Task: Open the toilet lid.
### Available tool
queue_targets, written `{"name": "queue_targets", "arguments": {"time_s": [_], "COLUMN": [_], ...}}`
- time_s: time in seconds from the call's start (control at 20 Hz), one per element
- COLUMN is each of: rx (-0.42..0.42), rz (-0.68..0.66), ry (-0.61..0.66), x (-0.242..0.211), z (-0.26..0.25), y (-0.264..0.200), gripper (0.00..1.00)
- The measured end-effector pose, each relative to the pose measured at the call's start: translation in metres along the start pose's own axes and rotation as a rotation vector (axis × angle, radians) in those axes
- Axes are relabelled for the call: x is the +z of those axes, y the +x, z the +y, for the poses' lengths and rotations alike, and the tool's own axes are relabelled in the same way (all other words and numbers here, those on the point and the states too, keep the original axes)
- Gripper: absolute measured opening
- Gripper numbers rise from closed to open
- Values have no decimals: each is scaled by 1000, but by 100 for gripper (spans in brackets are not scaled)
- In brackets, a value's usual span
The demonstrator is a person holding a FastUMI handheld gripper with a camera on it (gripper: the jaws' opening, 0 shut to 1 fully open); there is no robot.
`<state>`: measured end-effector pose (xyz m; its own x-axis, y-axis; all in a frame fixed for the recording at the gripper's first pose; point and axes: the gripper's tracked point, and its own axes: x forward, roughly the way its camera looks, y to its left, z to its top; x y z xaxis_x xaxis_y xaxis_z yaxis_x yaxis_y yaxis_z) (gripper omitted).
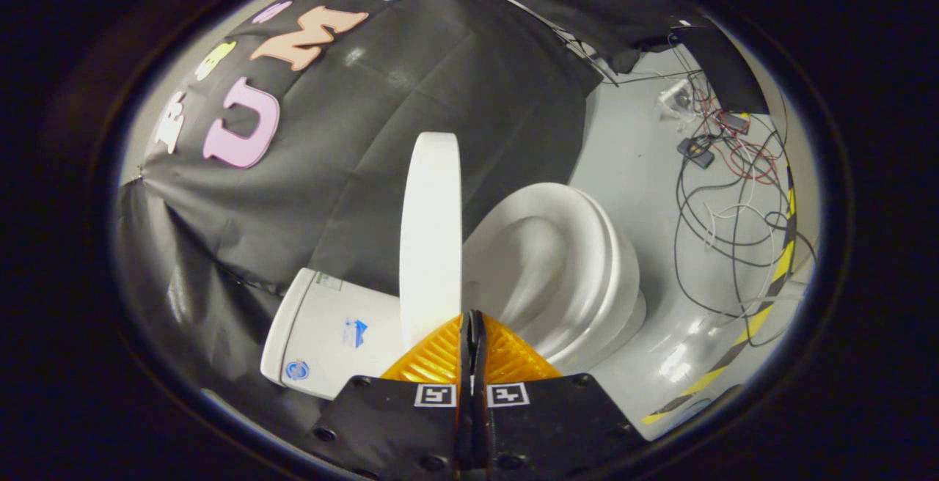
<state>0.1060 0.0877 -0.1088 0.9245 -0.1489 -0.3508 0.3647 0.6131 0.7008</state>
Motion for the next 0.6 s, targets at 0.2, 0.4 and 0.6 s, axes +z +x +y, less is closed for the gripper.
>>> {"name": "queue_targets", "arguments": {"time_s": [0.2,0.4,0.6], "rx": [9,16,15], "rz": [-7,-16,-18], "ry": [-24,-55,-118], "x": [-1,1,2], "z": [8,20,34], "y": [-1,-4,-6], "gripper": [1,1,1]}}
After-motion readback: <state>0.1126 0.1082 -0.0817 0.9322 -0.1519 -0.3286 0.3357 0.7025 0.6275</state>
